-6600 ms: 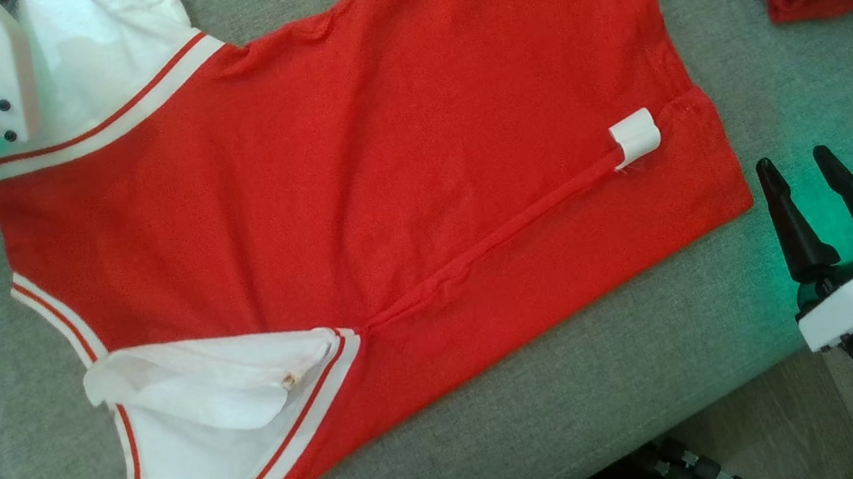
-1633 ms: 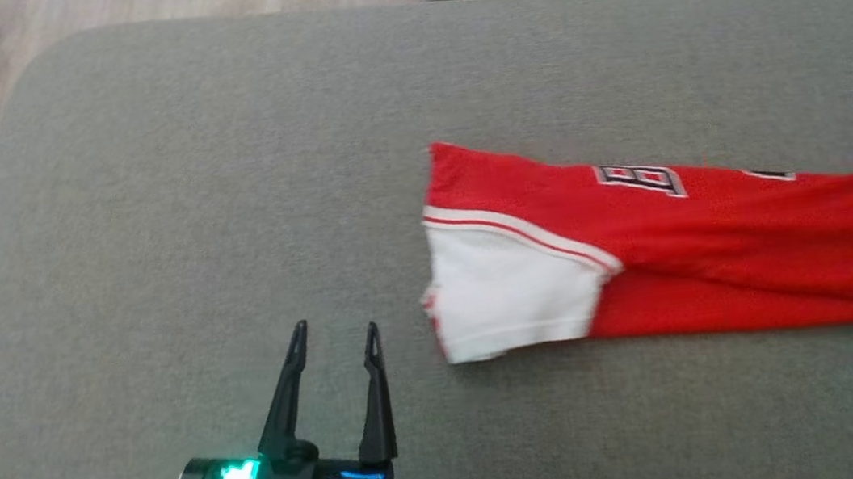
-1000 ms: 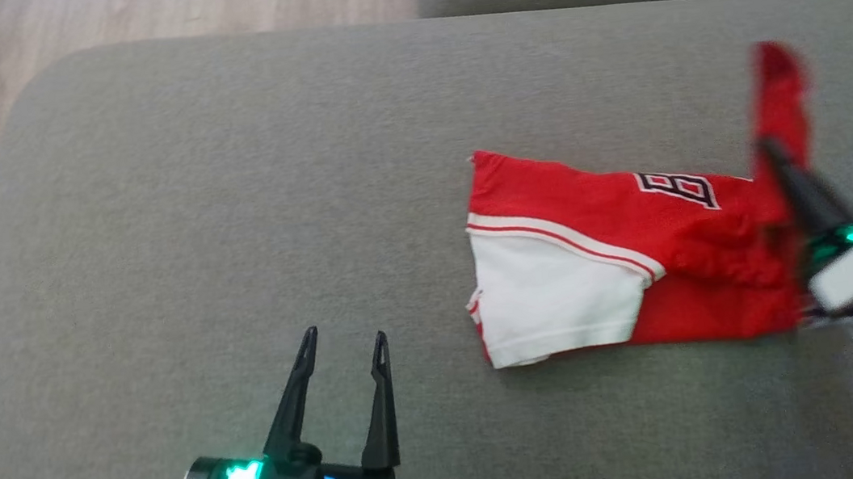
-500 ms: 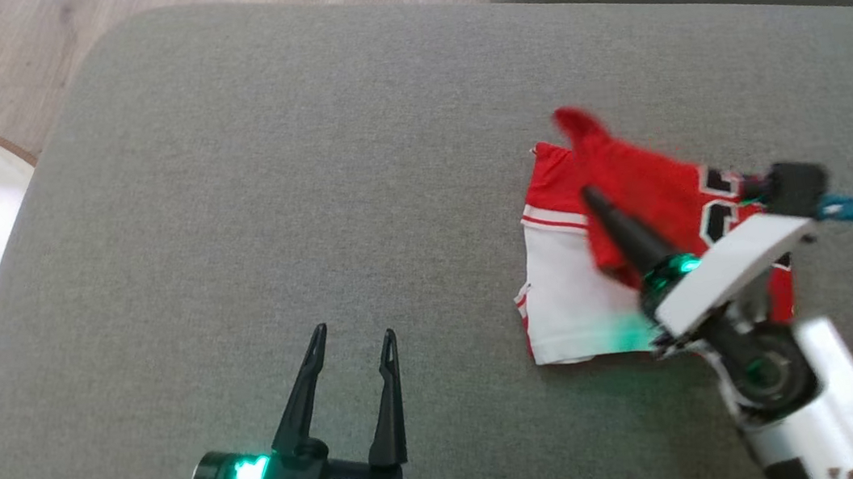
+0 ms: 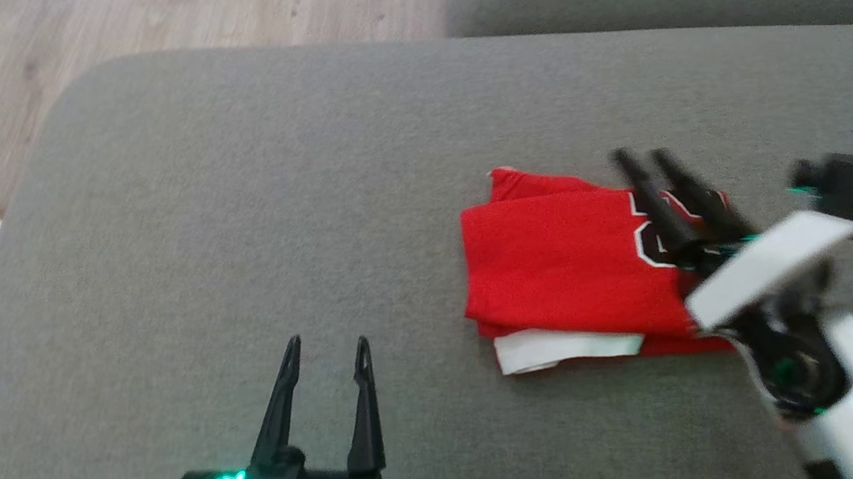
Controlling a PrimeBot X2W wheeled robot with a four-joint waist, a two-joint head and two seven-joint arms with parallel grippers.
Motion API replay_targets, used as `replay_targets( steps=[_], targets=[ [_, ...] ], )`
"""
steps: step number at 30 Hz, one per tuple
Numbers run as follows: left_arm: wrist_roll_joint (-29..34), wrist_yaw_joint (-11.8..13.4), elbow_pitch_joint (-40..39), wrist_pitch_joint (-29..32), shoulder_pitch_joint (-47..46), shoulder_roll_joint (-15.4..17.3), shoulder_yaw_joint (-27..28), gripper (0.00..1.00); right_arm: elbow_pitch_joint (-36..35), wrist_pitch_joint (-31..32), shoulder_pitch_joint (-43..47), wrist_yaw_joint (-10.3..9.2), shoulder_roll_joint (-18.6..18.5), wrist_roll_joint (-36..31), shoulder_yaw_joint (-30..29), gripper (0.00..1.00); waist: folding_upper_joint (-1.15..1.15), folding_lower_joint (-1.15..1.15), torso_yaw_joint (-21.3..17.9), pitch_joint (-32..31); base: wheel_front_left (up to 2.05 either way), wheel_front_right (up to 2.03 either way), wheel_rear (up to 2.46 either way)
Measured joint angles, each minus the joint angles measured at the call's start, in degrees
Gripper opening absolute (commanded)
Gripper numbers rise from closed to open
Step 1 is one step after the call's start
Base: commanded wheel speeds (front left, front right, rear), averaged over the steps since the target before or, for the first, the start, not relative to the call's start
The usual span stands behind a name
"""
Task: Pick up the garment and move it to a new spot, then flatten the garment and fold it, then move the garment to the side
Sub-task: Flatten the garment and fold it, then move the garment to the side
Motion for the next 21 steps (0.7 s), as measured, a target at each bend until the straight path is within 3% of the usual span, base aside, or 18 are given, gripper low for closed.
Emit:
replay_targets(
  steps=[4, 12, 16, 21],
  targets=[
    [0.0, 0.1, 0.05, 0.0, 1.99, -0.04, 1.41, 1.0, -2.18, -7.81, 4.52, 0.0, -5.58, -9.16, -1.09, 1.0, 0.0, 0.0, -2.18, -1.75, 0.0, 0.0, 0.0],
    [0.04, 1.04, -0.41, 0.0, 4.35, 0.04, 3.88, 1.0, -1.11, -20.95, 13.37, 0.0, -9.29, -22.91, -3.05, 1.0, 0.0, -0.01, -6.22, -4.95, 0.0, 0.0, 0.0],
    [1.29, 1.1, -1.01, 0.0, 4.71, 0.14, 4.01, 1.0, 2.32, -24.91, 18.05, 0.0, -7.34, -28.67, -7.81, 1.0, 0.0, -0.01, -7.77, -6.27, 0.0, 0.0, 0.0],
    [2.58, 1.55, -1.27, 0.0, 5.75, 0.19, 4.16, 1.0, 4.05, -25.42, 22.11, 0.0, -3.07, -34.35, -10.31, 1.0, 0.0, -0.01, -8.93, -7.18, 0.0, 0.0, 0.0]
  ],
)
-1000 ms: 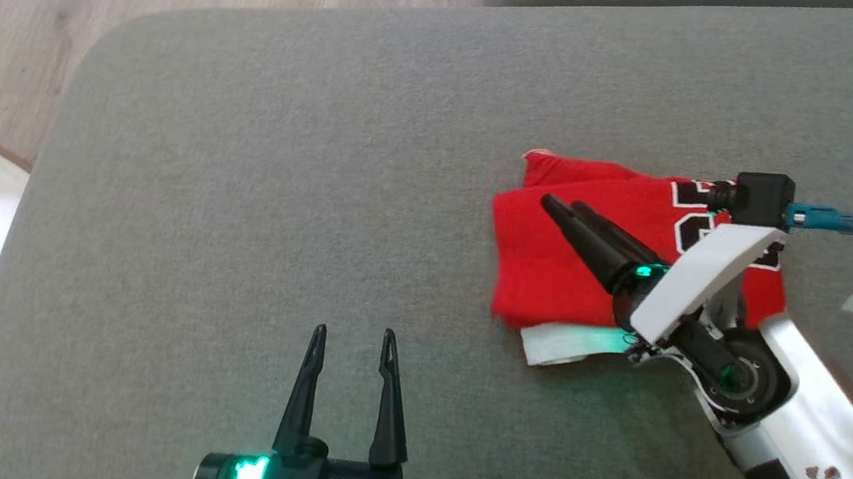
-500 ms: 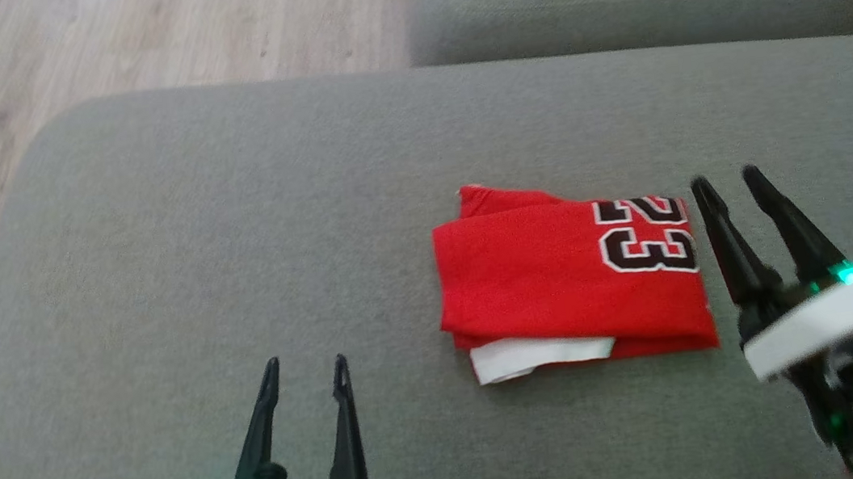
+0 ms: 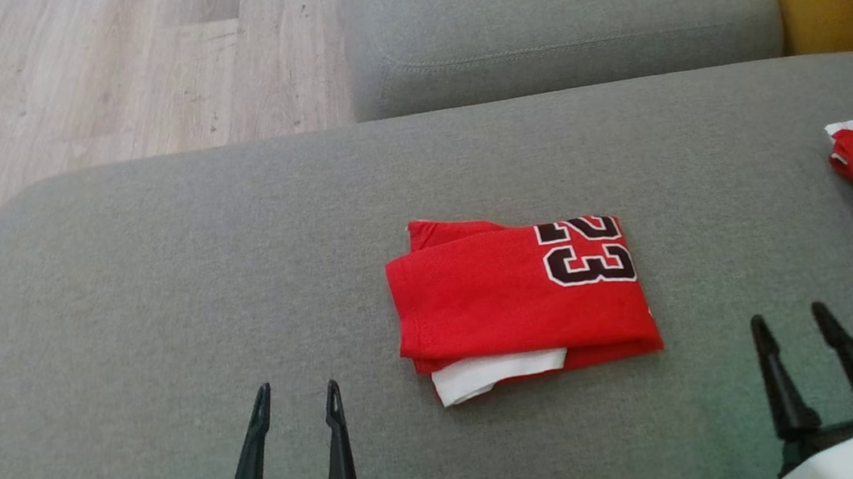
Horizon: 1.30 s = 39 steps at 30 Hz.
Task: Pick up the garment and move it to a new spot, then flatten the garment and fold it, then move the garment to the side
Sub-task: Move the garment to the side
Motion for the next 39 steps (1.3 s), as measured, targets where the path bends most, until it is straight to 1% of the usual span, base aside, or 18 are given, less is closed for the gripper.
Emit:
replay_targets(
  steps=[4, 22, 33, 35, 38, 39],
  targets=[
    [0.32, 0.07, 0.18, 0.0, 1.2, -0.01, 0.19, 1.0, -0.87, 0.0, 0.86, 0.0, 1.77, -1.51, 0.0, 1.0, 0.0, 0.0, -0.53, -0.38, 0.0, 0.0, 0.0],
    [0.41, -0.11, 1.02, 0.0, 1.19, -0.18, 1.26, 1.0, -1.11, 0.0, 0.87, 0.0, 1.85, -1.51, -0.51, 1.0, 0.0, 0.01, 0.04, -1.0, 0.0, 0.0, 0.0],
    [0.42, -0.12, 0.84, 0.0, 1.15, -0.34, 1.34, 1.0, -0.96, 0.0, 0.87, 0.0, 2.05, -1.48, -1.13, 1.0, 0.0, 0.01, 0.72, 0.74, 0.0, 0.0, 0.0],
    [0.42, -0.12, 0.85, 0.0, 1.13, -0.36, 1.31, 1.0, -0.08, 0.0, 0.8, 0.0, 2.05, -1.37, -0.93, 1.0, 0.0, 0.01, 1.1, 1.55, 0.0, 0.0, 0.0],
    [0.42, -0.11, 0.88, 0.0, 1.1, -0.41, 1.14, 1.0, 3.58, 0.0, 0.38, 0.0, 1.86, 0.25, 0.92, 1.0, 0.0, 0.01, 1.34, 2.38, 0.0, 0.0, 0.0],
    [0.42, -0.11, 0.88, 0.0, 1.1, -0.41, 1.14, 1.0, 3.58, 0.0, 0.38, 0.0, 1.86, 0.25, 0.92, 1.0, 0.0, 0.01, 1.34, 2.38, 0.0, 0.0, 0.0]
  ],
)
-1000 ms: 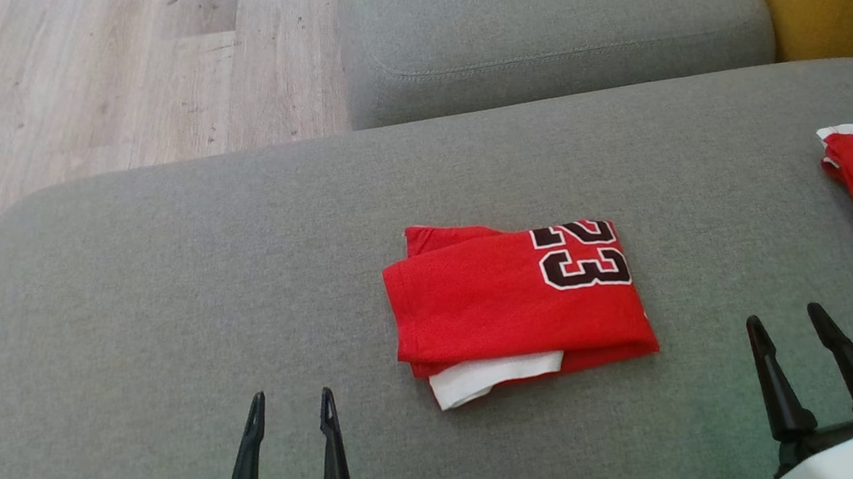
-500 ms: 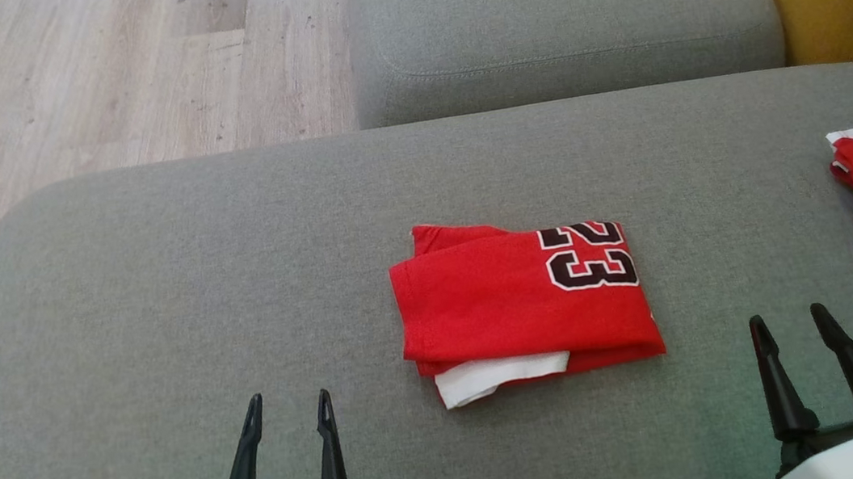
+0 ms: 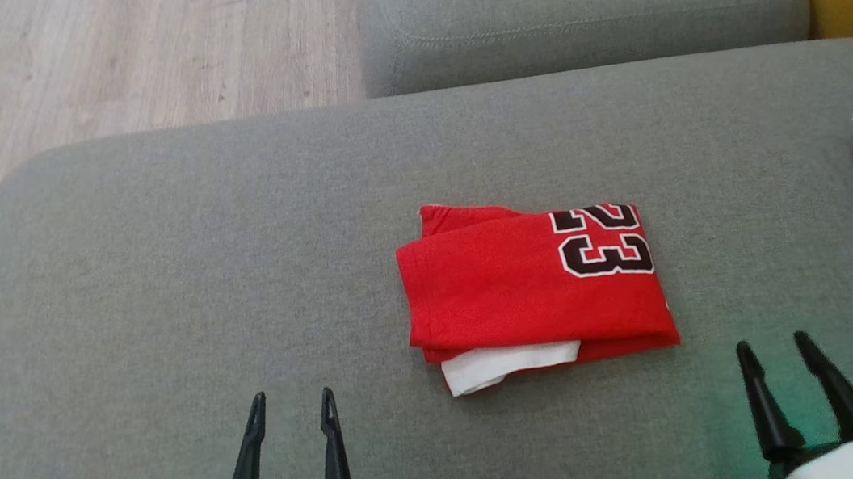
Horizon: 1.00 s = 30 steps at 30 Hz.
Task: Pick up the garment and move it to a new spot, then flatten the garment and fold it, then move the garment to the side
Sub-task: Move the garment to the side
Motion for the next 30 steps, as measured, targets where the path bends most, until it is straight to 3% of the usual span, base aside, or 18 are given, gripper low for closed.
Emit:
replay_targets(
  steps=[3, 11, 17, 18, 19, 21, 25, 30],
  targets=[
    [0.0, 0.0, 0.01, 0.0, -0.11, -0.05, -0.7, 1.0, 3.88, 1.81, -2.44, 0.0, -0.44, 3.09, 2.11, 1.0, 0.0, 0.0, 0.27, 1.06, 0.0, 0.0, 0.0],
    [0.07, 0.03, 0.29, 0.0, -3.14, -0.35, -2.57, 1.0, 10.95, 15.79, -18.02, 0.0, -1.68, 16.78, 5.69, 1.0, 0.0, 0.01, 1.36, 4.69, 0.0, 0.0, 0.0],
    [0.04, 0.09, 0.76, 0.0, -5.08, -0.47, -4.44, 1.0, 18.61, 23.98, -24.26, 0.0, -2.09, 24.07, 6.56, 1.0, 0.0, 0.01, 2.96, 6.52, 0.0, 0.0, 0.0],
    [0.02, 0.12, 0.77, 0.0, -5.15, -0.47, -4.67, 1.0, 19.48, 24.84, -24.81, 0.0, -2.02, 25.13, 6.79, 0.89, 0.0, 0.01, 3.14, 6.79, 0.0, 0.0, 0.0],
    [-0.05, 0.3, 0.82, 0.0, -5.19, -0.47, -4.79, 1.0, 20.31, 25.42, -25.3, 0.0, -1.98, 26.13, 6.93, 0.67, 0.0, 0.01, 3.25, 7.02, 0.0, 0.0, 0.0],
    [-0.05, 0.67, 0.88, 0.0, -5.2, -0.47, -4.95, 1.0, 20.62, 26.24, -26.15, 0.0, -1.99, 27.86, 7.76, 0.0, 0.0, 0.0, 3.25, 7.4, 0.0, 0.0, 0.0],
    [-0.68, 1.19, 0.85, 0.0, -5.31, -0.47, -5.02, 1.0, 20.06, 25.46, -27.05, 0.0, -2.4, 30.69, 9.8, 0.0, 0.0, 0.0, 2.25, 8.04, 0.0, 0.0, 0.0],
    [-1.65, 1.67, -0.23, 0.0, -6.7, -0.47, -4.75, 1.0, 18.4, 22.69, -29.09, 0.01, -7.32, 29.5, 12.4, 0.0, 0.0, 0.0, -0.6, 9.13, 0.0, 0.0, 0.0]
  ],
)
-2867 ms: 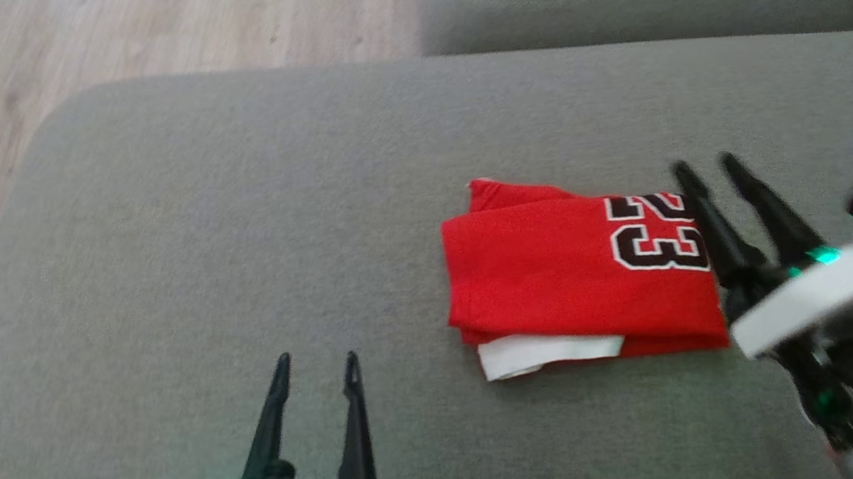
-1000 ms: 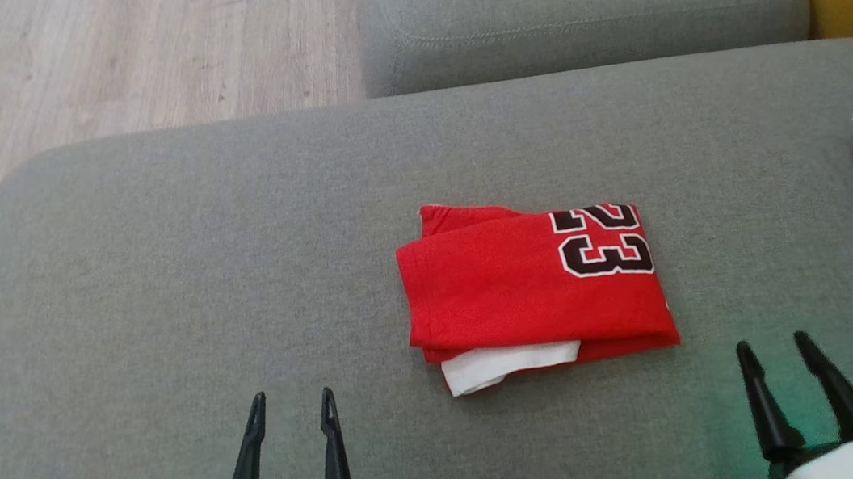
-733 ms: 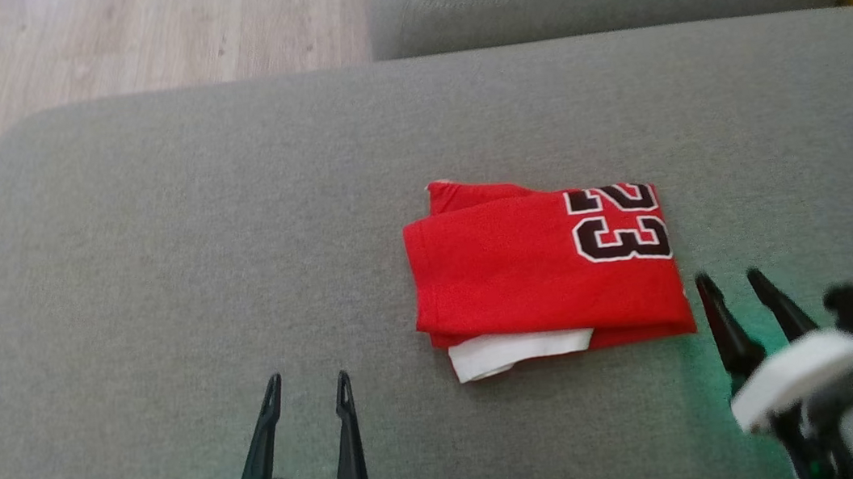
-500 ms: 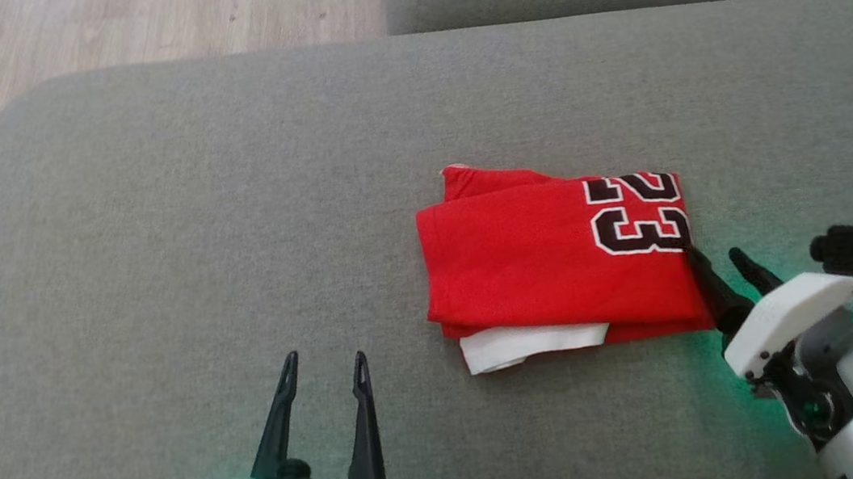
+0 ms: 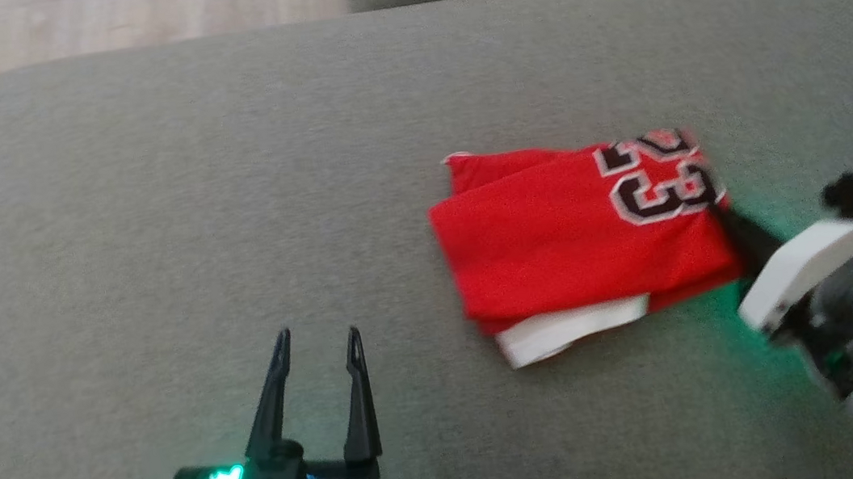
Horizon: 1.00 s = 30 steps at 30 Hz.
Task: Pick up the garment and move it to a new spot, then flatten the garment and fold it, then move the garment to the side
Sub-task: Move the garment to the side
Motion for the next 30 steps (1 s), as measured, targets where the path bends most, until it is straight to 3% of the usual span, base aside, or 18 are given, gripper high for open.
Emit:
replay_targets(
  steps=[14, 20, 21, 22, 26, 30],
  targets=[
    [-0.85, -2.09, -2.18, -0.02, -6.96, -0.1, 1.77, 1.0, -6.77, 0.94, -12.45, 0.0, -20.98, -5.17, -3.3, 0.0, 0.0, 0.01, -10.84, 6.92, 0.0, 0.0, 0.0],
    [-0.38, -2.16, -1.79, -0.09, -9.31, -0.11, 1.87, 1.0, -6.99, 3.14, -17.39, 0.0, -25.23, -7.27, -7.88, 0.0, 0.0, 0.01, -13.47, 11.17, 0.0, 0.0, 0.0],
    [-0.38, -2.16, -1.79, -0.09, -9.31, -0.11, 1.87, 1.0, -6.99, 3.14, -17.39, 0.0, -25.23, -7.27, -7.88, 0.6, 0.0, 0.01, -13.47, 11.17, 0.0, 0.0, 0.0],
    [-0.38, -2.29, -1.67, -0.09, -9.66, -0.11, 1.85, 1.0, -6.77, 3.14, -17.74, 0.0, -25.52, -8.45, -8.58, 1.0, 0.0, 0.01, -13.71, 11.75, 0.0, 0.0, 0.0],
    [-0.38, -2.66, -1.41, -0.09, -10.94, -0.13, 1.79, 1.0, -6.72, 3.02, -17.45, 0.0, -24.42, -11.58, -11.26, 1.0, 0.0, 0.01, -13.72, 12.32, 0.0, 0.0, 0.0],
    [-0.99, -3.21, -2.26, -0.1, -11.06, -0.15, 1.63, 1.0, -9.21, 1.26, -14.5, 0.0, -19.64, -14.54, -12.74, 1.0, 0.0, 0.0, -12.62, 10.14, 0.0, 0.0, 0.0]
  ],
)
